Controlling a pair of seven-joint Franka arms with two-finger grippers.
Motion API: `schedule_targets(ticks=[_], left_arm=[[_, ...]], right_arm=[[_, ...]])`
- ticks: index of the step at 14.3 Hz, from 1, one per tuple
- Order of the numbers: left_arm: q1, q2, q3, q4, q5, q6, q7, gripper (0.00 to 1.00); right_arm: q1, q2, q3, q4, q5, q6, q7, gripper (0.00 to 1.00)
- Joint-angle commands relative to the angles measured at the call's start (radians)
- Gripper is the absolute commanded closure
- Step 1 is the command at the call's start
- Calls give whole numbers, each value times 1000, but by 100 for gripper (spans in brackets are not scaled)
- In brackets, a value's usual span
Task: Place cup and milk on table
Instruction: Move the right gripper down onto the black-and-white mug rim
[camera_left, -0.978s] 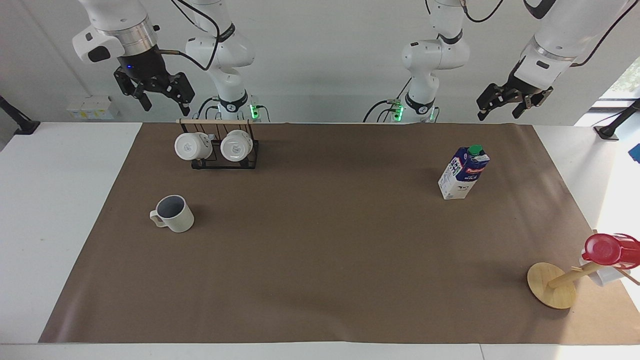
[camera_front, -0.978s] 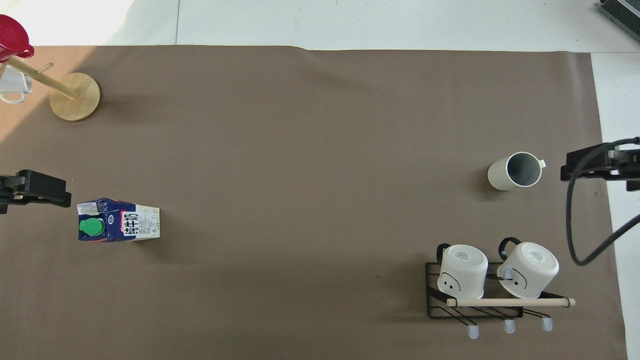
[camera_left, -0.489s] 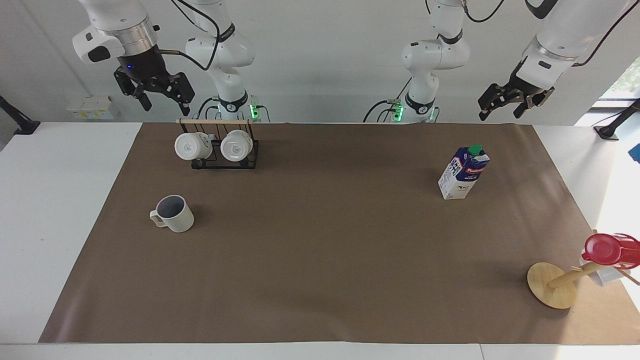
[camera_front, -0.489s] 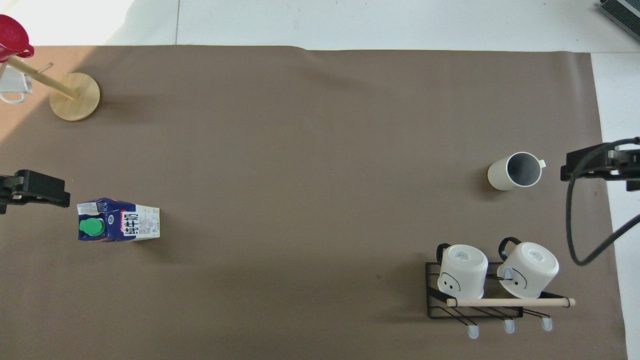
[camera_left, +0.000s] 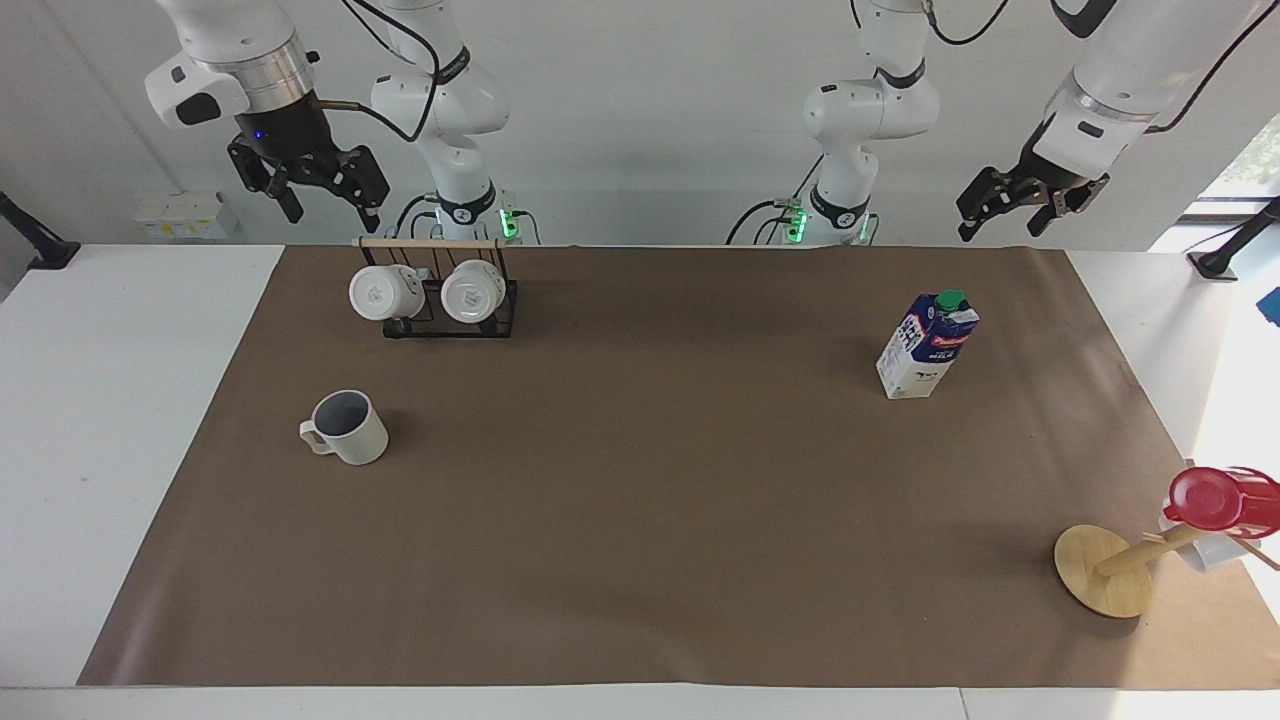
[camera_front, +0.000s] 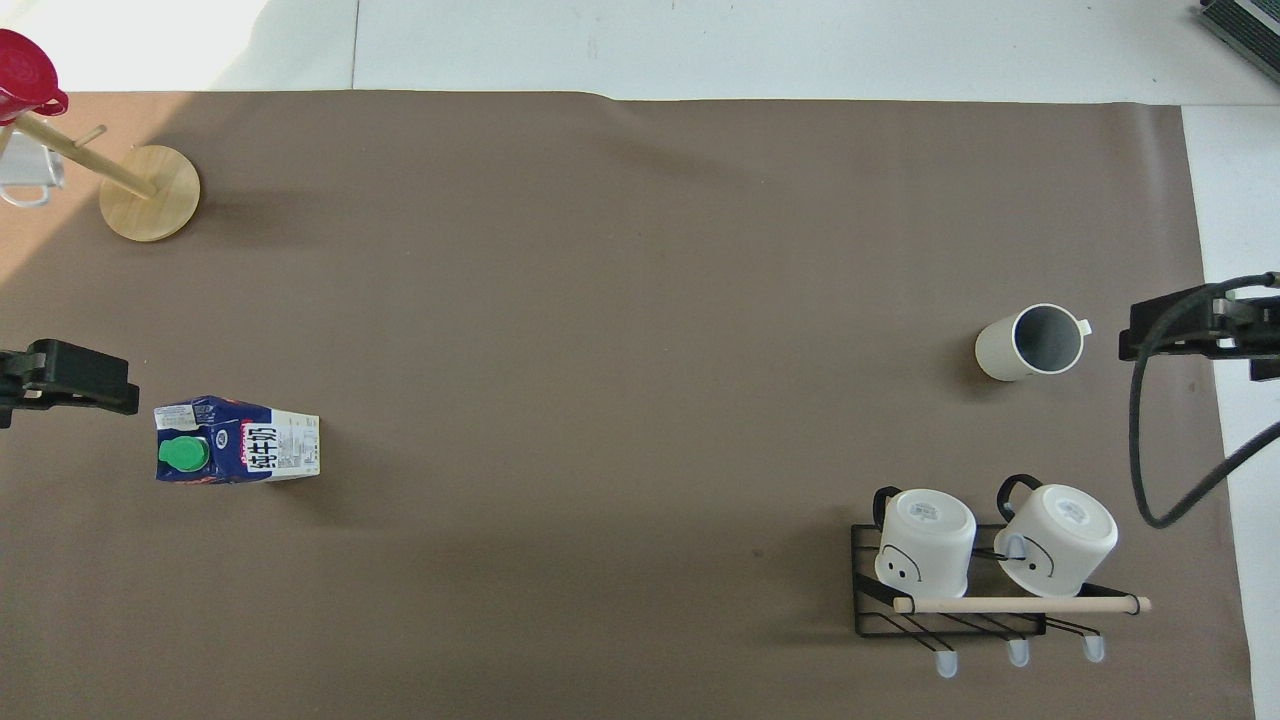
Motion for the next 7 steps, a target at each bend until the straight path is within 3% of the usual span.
schedule_targets(ticks=[1, 7], left_arm=[[14, 0, -7, 14, -9, -19, -5, 0], [14, 0, -7, 14, -9, -19, -5, 0]], right_arm=[[-13, 38, 3, 17, -9, 39, -32, 0], [-7, 55, 4, 16, -37, 83, -47, 0]])
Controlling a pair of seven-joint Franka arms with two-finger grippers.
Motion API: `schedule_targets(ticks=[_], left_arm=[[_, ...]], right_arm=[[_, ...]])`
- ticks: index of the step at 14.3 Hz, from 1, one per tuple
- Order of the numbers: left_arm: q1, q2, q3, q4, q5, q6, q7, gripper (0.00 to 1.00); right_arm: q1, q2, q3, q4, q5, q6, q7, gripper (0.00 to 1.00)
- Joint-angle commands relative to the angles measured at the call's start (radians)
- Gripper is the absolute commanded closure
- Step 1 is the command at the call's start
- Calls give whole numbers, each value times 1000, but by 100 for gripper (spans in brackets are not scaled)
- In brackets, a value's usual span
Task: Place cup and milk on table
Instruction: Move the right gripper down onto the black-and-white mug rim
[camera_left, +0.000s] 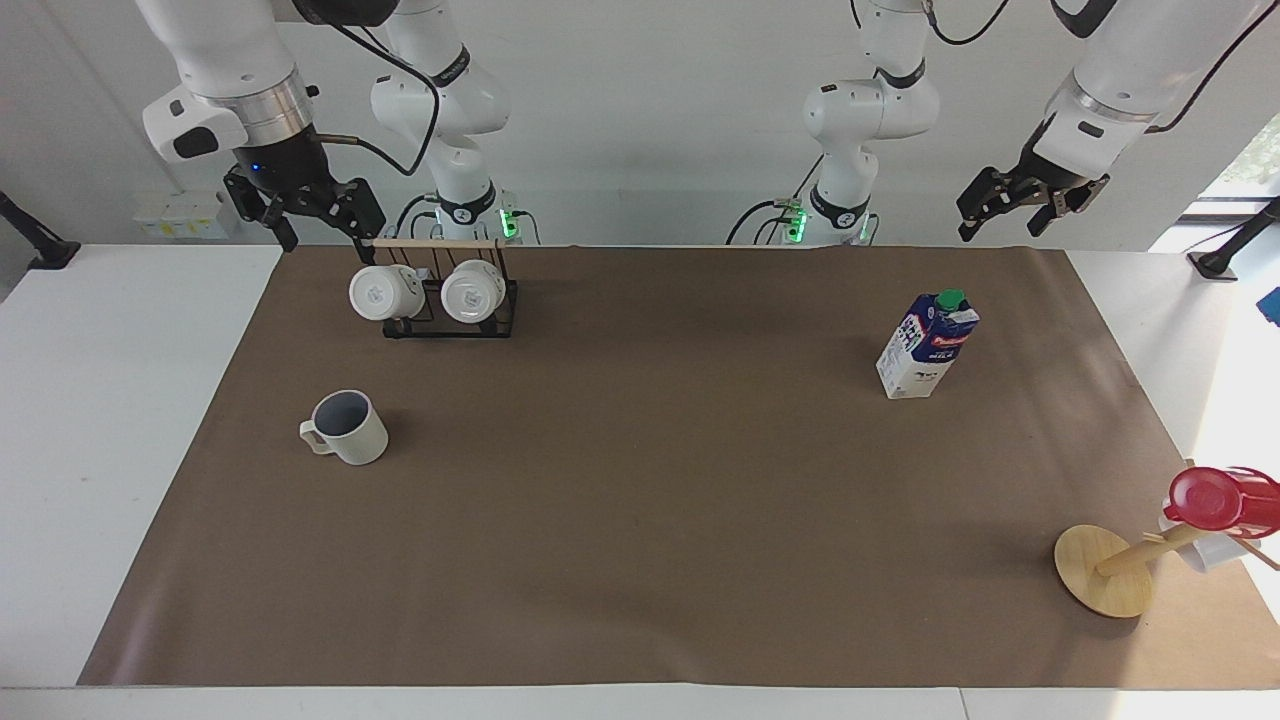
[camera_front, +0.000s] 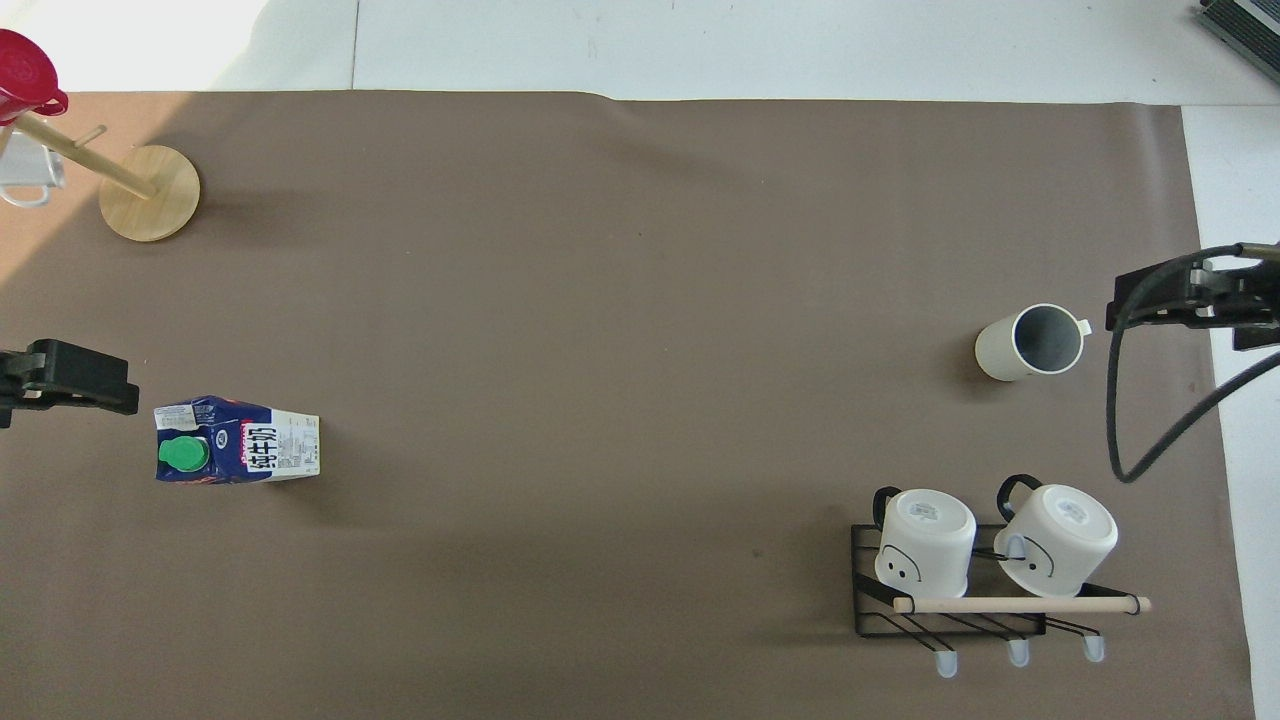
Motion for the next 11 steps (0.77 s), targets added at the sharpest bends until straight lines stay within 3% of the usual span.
schedule_targets(ticks=[1, 11], left_arm=[[14, 0, -7, 14, -9, -18, -5, 0], [15, 0, -7, 14, -9, -18, -5, 0]], right_arm=[[-6, 10, 4, 14, -14, 11, -37, 0], [-18, 21, 1, -6, 0, 50, -80, 0]])
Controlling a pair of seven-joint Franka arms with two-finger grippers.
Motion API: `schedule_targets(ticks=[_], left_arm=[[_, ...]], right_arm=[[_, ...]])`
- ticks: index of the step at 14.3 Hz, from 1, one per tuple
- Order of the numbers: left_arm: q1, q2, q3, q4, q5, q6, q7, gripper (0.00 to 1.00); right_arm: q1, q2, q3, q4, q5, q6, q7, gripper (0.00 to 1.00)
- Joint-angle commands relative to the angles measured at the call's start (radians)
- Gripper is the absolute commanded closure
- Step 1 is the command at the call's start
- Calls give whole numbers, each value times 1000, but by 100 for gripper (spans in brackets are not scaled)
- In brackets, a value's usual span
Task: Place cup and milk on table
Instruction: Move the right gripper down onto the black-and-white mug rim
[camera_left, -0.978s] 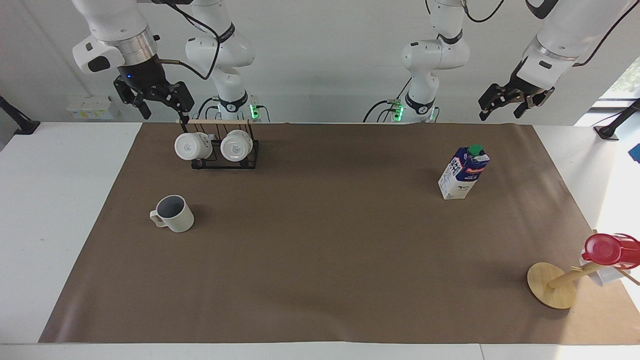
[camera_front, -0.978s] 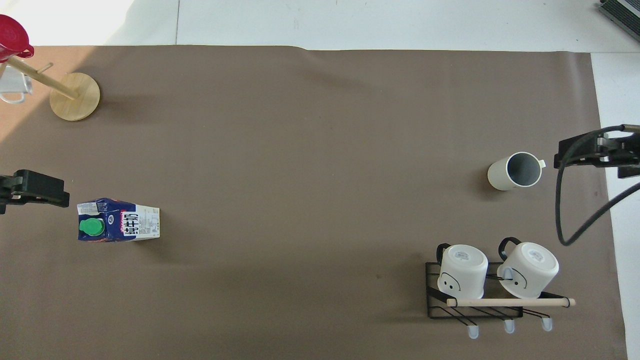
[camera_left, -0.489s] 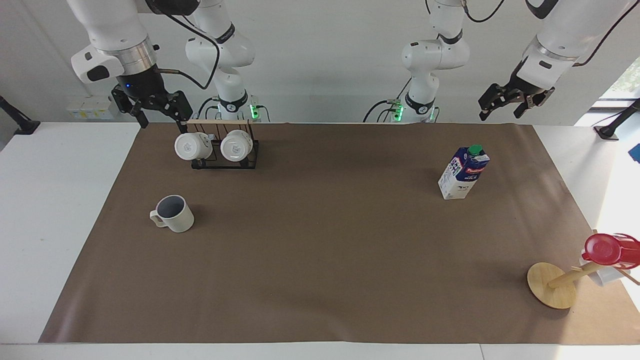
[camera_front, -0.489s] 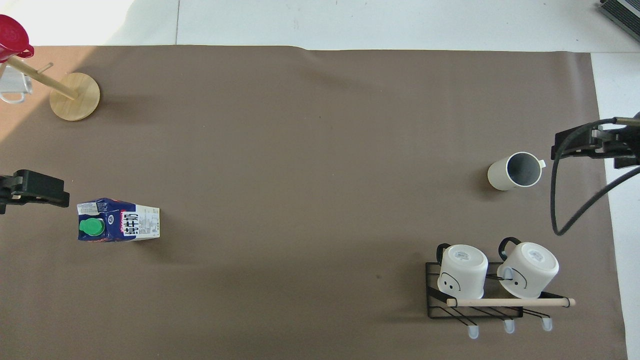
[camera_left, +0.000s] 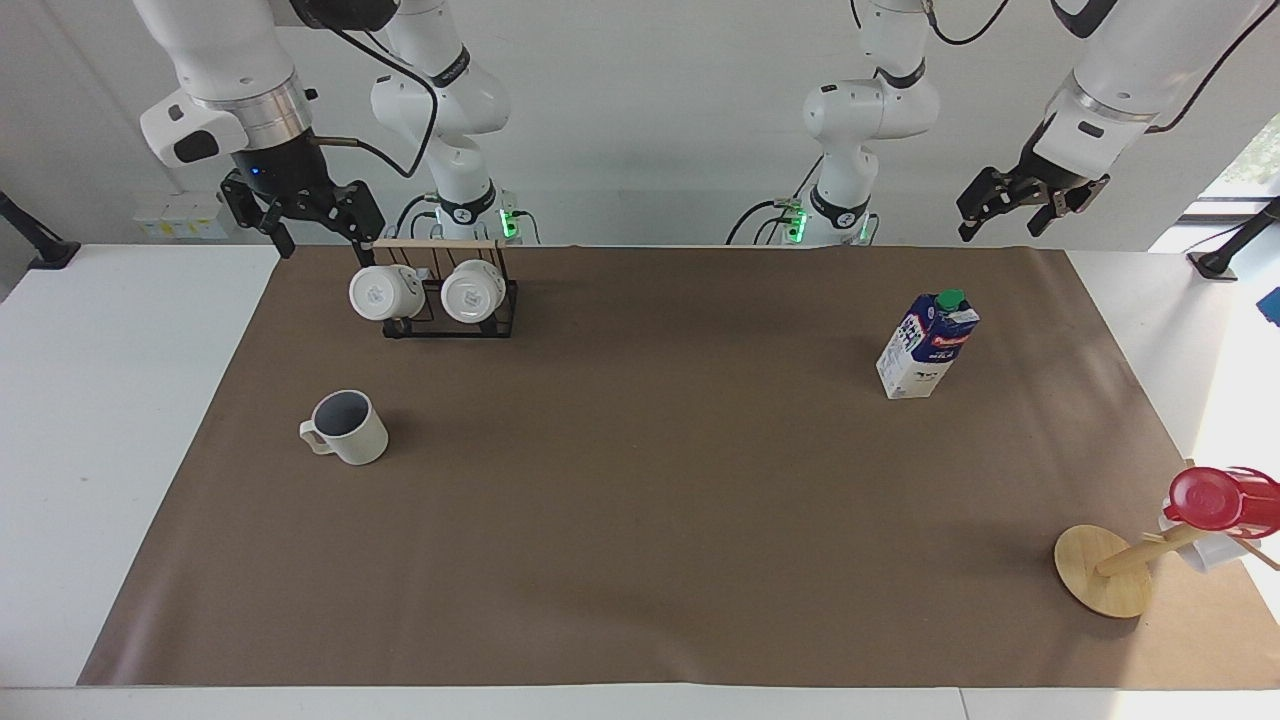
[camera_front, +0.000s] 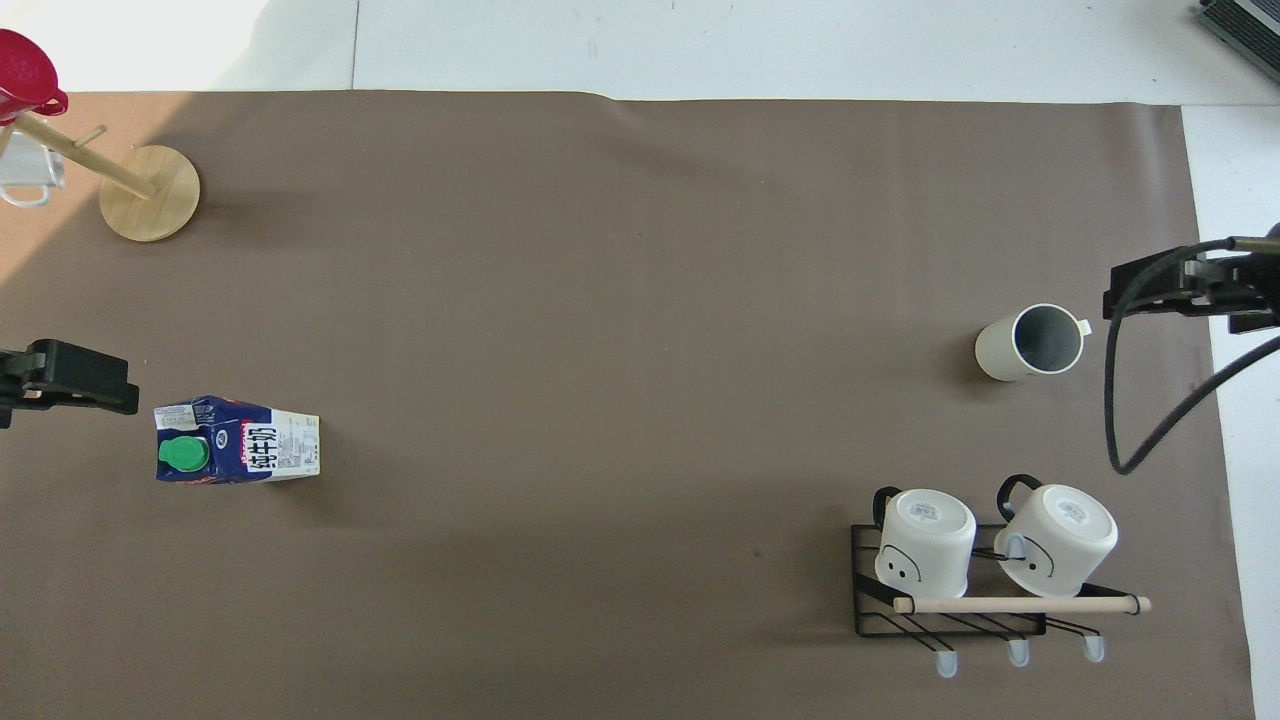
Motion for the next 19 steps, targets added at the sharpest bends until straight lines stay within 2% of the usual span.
schedule_targets(ticks=[1, 8, 13, 16, 19], left_arm=[[15, 0, -7, 14, -9, -18, -5, 0], [12, 0, -7, 14, -9, -18, -6, 0], [15, -11, -6, 5, -9, -27, 9, 0], [15, -68, -4, -84, -9, 4, 32, 0], [35, -163, -3, -237, -9, 97, 83, 0]], right_arm=[[-15, 19, 2, -13, 0, 48, -48, 0], [-13, 25, 2, -123, -15, 144, -82, 0], [-42, 33, 2, -277, -14, 301, -123, 0], [-77, 60, 2, -353, -14, 399, -178, 0], [-78, 70, 2, -410, -12, 486, -184, 0]])
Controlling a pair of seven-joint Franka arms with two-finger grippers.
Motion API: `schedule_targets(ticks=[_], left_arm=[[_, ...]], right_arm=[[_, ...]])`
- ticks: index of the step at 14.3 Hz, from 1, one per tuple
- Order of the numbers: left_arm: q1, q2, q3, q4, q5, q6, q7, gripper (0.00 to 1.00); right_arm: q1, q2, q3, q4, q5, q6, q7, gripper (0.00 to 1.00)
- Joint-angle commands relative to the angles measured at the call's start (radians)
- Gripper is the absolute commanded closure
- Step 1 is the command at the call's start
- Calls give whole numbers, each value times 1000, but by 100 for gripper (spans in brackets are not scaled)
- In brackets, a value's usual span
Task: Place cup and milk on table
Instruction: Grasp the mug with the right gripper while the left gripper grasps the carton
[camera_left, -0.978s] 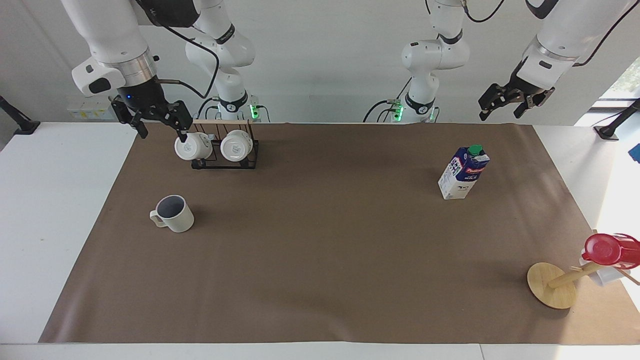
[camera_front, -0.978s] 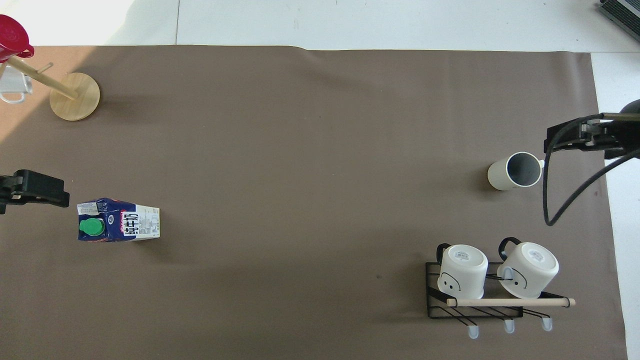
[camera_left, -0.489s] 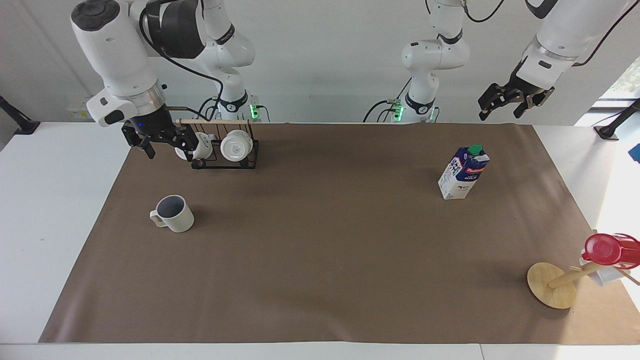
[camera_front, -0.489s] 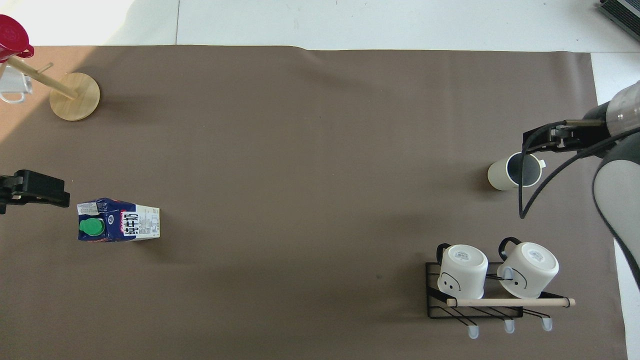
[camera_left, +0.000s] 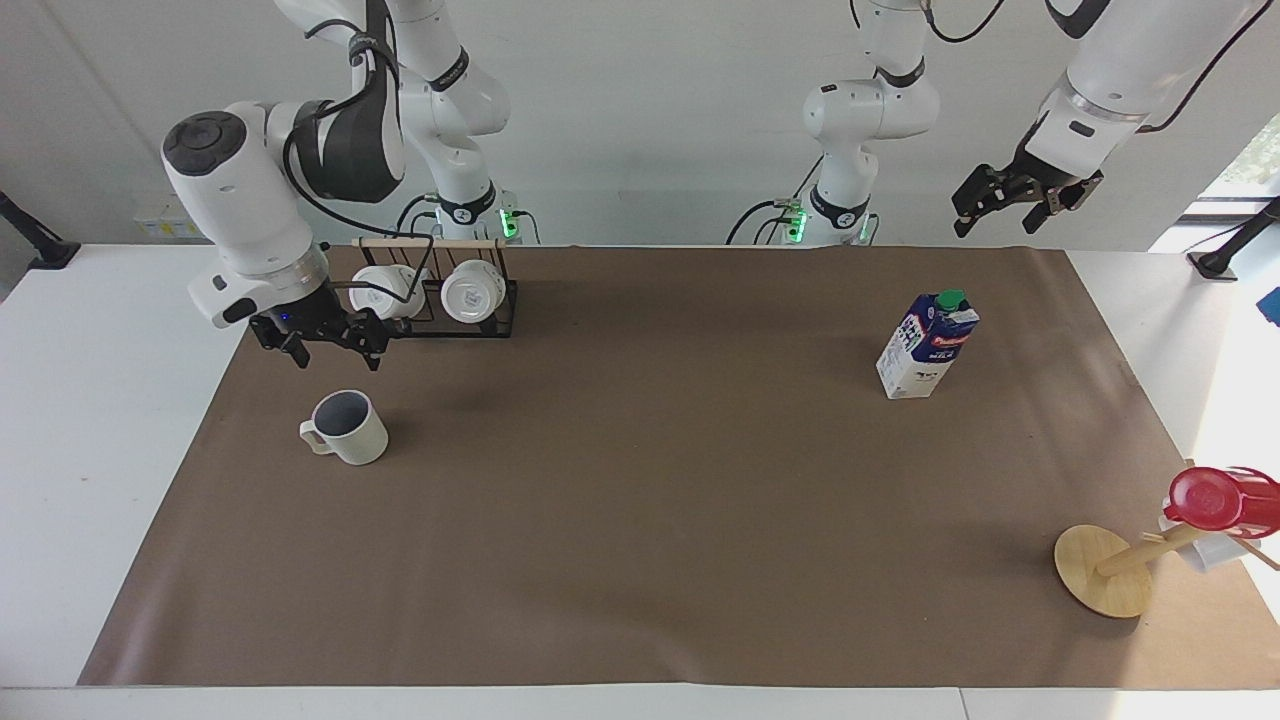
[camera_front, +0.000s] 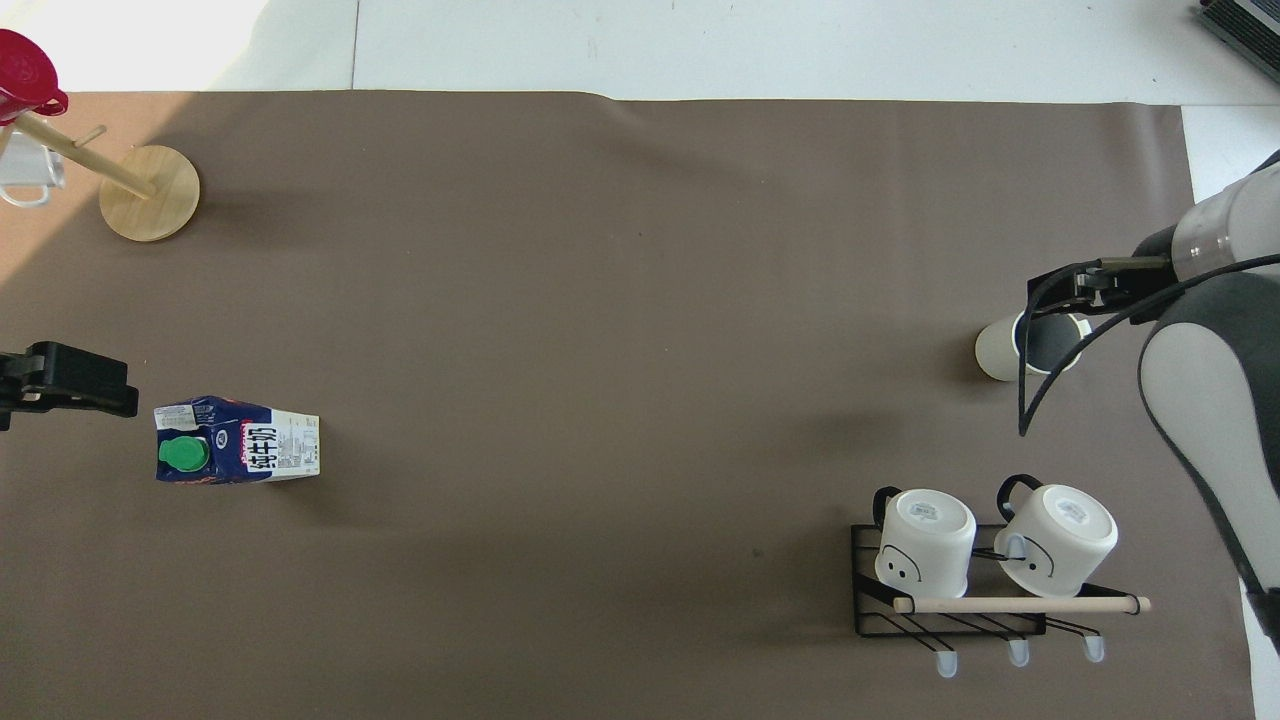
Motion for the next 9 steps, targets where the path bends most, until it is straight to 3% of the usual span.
schedule_targets(ticks=[1, 9], left_arm=[[35, -143, -3, -200, -9, 105, 72, 0], [41, -192, 2, -435, -9, 317, 84, 0]], right_arm=[[0, -8, 4, -81, -9, 96, -20, 0], [1, 69, 4, -111, -9, 201, 4, 0]])
